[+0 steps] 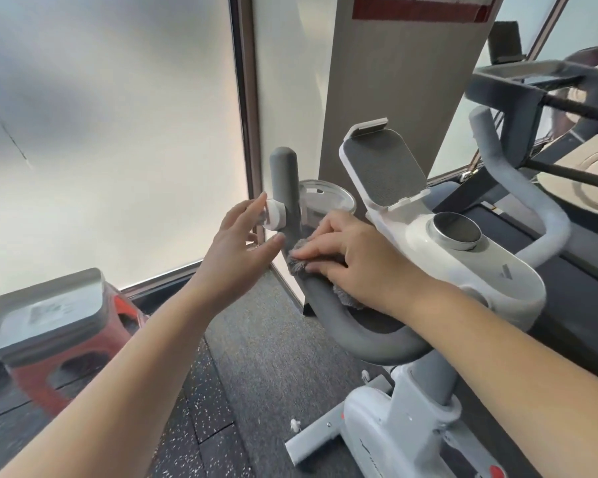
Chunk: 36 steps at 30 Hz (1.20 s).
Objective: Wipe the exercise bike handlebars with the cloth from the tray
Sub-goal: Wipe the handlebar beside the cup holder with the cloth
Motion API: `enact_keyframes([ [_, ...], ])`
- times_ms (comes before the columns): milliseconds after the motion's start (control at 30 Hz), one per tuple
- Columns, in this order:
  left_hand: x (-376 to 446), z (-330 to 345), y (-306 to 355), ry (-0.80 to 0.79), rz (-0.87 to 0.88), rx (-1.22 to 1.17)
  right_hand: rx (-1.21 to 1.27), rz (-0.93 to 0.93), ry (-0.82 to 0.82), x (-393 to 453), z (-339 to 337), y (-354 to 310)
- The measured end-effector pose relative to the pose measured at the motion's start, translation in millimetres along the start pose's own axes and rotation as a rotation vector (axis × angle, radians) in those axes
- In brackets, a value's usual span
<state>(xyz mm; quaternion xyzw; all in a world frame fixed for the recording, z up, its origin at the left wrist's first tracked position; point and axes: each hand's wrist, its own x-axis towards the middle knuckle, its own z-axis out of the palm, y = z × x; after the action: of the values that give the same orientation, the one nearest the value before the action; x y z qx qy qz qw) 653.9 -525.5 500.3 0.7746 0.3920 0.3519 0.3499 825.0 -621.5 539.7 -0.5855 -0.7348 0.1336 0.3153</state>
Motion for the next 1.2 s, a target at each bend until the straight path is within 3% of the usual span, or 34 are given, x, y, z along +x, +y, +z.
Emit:
enact_keyframes([
  [300,-3,4,2,0.004,0.004,-0.006,-0.025,0.146,-0.252,-42,-20,-8],
  [367,-3,4,-1,-0.021,0.012,0.011,0.017,0.185,-0.170,-38,-21,-10],
  [433,-3,4,-4,-0.046,0.013,0.016,0.044,0.168,0.045,-29,-13,-11],
  [500,-4,3,-6,-0.057,0.011,0.003,0.020,0.132,0.158,-20,0,-11],
  [733,-15,2,-2,-0.004,-0.011,0.015,0.032,0.089,-0.080,-27,-8,-1],
  [1200,-64,47,24,0.183,-0.099,0.030,0.163,-0.052,-0.326,-66,-33,29],
])
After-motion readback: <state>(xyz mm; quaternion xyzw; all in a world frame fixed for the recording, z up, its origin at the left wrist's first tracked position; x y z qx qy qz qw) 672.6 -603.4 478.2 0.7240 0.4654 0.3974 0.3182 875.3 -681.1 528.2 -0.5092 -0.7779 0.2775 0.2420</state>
